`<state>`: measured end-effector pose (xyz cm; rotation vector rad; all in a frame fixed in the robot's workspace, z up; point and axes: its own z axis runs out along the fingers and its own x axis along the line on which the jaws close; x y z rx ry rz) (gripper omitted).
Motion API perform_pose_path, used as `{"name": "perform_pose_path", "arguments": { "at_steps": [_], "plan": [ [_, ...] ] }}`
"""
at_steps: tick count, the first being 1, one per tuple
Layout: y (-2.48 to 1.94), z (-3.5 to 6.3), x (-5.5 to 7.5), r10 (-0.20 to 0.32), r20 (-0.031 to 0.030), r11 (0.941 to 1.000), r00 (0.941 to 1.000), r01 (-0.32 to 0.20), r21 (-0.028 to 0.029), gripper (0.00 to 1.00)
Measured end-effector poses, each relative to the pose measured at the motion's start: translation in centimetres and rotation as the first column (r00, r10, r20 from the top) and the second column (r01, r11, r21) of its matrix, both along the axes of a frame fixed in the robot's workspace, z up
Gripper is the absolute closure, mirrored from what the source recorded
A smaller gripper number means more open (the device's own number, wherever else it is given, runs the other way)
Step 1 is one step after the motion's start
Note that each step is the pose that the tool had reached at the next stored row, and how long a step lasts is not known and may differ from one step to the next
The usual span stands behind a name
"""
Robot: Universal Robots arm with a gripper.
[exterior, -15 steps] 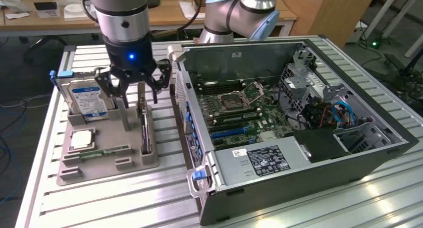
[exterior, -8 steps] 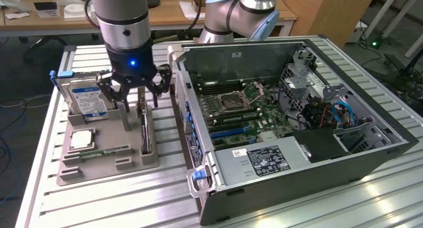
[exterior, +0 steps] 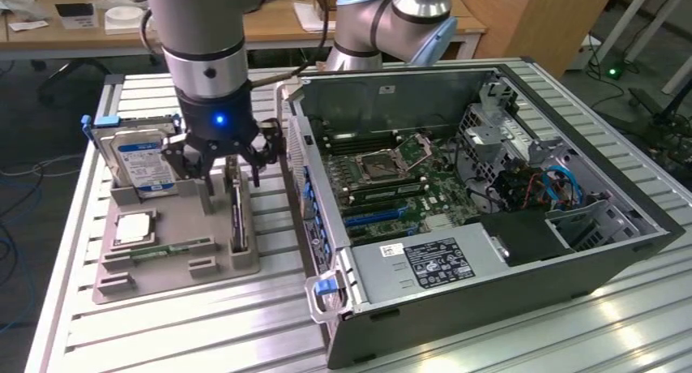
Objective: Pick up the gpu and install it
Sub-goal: 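Pick up the gpu and move the gpu toward the slot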
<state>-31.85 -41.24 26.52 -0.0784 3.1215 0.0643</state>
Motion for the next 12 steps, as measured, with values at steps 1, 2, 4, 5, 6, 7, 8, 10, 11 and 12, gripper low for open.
{"name": "perform_pose_path", "arguments": {
  "at_steps": [1, 2, 4, 5, 6, 7, 8, 10, 11, 12],
  "plan": [
    [-0.06, -0.17, 0.0, 0.000, -0.0003, 1.0000, 1.0000, 0.000, -0.0002, 0.34],
    [-0.09, -0.37, 0.0, -0.002, -0.0002, 1.0000, 1.0000, 0.002, -0.0006, 0.34],
    [-0.09, -0.73, 0.0, -0.010, -0.0002, 0.9999, 1.0000, 0.010, -0.0012, 0.34],
    [-0.10, -0.91, 0.0, -0.015, -0.0001, 0.9999, 0.9999, 0.015, -0.0015, 0.34],
    [-0.10, -1.09, 0.0, -0.021, -0.0002, 0.9998, 0.9998, 0.021, -0.0017, 0.34],
    [-0.10, -1.27, 0.0, -0.025, -0.0001, 0.9997, 0.9997, 0.025, -0.0018, 0.34],
    [-0.10, -1.45, 0.0, -0.025, -0.0001, 0.9997, 0.9997, 0.025, -0.0018, 0.34],
    [-0.10, -1.79, 0.0, -0.026, -0.0001, 0.9997, 0.9997, 0.026, -0.0018, 0.34],
    [-0.10, -1.95, 0.0, -0.026, -0.0001, 0.9997, 0.9997, 0.026, -0.0018, 0.34],
    [-0.10, -2.08, 0.0, -0.026, -0.0002, 0.9997, 0.9997, 0.026, -0.0019, 0.34]
  ]
}}
